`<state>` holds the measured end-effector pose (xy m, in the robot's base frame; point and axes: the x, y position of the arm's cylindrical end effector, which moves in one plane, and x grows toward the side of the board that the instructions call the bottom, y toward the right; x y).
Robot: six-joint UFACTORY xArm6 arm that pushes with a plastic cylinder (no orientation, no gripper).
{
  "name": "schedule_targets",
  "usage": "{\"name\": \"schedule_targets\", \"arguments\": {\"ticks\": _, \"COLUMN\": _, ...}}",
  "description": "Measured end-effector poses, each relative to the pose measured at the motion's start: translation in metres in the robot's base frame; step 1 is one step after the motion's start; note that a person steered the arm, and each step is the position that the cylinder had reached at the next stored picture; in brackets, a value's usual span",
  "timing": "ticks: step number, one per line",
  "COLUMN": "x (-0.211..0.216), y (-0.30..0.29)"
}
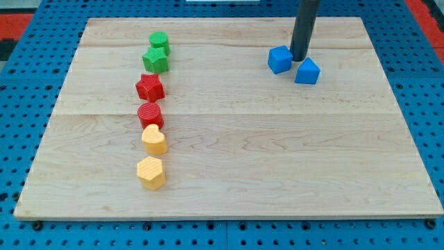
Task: Slide the blue cube closer to the green circle
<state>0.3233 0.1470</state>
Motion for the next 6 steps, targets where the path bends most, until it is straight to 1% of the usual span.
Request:
{"name": "schedule_targets", "arguments": {"ticks": 1, "x": 0.011, "y": -0.008}}
{"name": "schedule_targets", "arguments": {"ticks": 2, "x": -0.018, "y": -0.066}}
{"name": "schedule_targets", "arguments": {"ticks": 4, "x": -0.051, "y": -0.156}}
{"name": "schedule_targets", "arguments": {"ticks": 5, "x": -0.063, "y": -0.168}}
{"name": "schedule_targets", "arguments": {"ticks": 6, "x": -0.063, "y": -0.146}}
